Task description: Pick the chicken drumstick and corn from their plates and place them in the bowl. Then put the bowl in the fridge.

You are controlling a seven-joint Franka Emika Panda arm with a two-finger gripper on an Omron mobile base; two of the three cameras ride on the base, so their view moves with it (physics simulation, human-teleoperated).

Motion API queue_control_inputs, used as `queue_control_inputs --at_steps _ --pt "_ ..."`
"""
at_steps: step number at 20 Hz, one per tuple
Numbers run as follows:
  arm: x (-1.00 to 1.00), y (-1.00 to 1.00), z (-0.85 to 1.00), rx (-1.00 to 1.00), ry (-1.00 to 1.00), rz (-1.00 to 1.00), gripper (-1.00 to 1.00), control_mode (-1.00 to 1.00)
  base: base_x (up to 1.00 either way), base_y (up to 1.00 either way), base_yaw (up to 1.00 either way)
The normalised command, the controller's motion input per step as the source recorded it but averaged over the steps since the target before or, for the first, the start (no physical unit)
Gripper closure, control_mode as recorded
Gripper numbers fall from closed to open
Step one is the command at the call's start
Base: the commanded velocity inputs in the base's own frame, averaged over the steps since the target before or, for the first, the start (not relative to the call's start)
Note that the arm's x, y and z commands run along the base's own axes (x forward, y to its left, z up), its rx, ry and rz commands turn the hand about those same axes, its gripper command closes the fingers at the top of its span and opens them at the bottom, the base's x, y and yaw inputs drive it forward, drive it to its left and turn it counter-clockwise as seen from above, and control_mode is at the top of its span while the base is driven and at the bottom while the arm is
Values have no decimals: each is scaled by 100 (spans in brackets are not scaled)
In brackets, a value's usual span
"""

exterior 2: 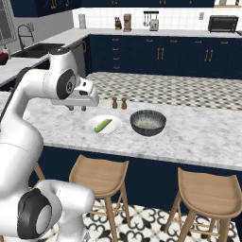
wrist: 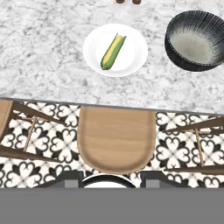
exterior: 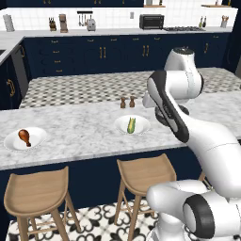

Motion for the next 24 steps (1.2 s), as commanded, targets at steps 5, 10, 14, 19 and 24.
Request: queue_control_inputs --at_steps 5,10,14,19,24 --pt "-55 4 -12 5 0 -1 -100 -100 0 0 0" --pt "-5 10 -56 7 4 -6 -100 -100 0 0 0" --pt "56 25 -32 0 7 -1 -100 -100 0 0 0" --pt "90 5 -22 0 13 0 -100 -100 0 0 0" --pt "72 0 -28 0 5 0 -100 -100 0 0 0"
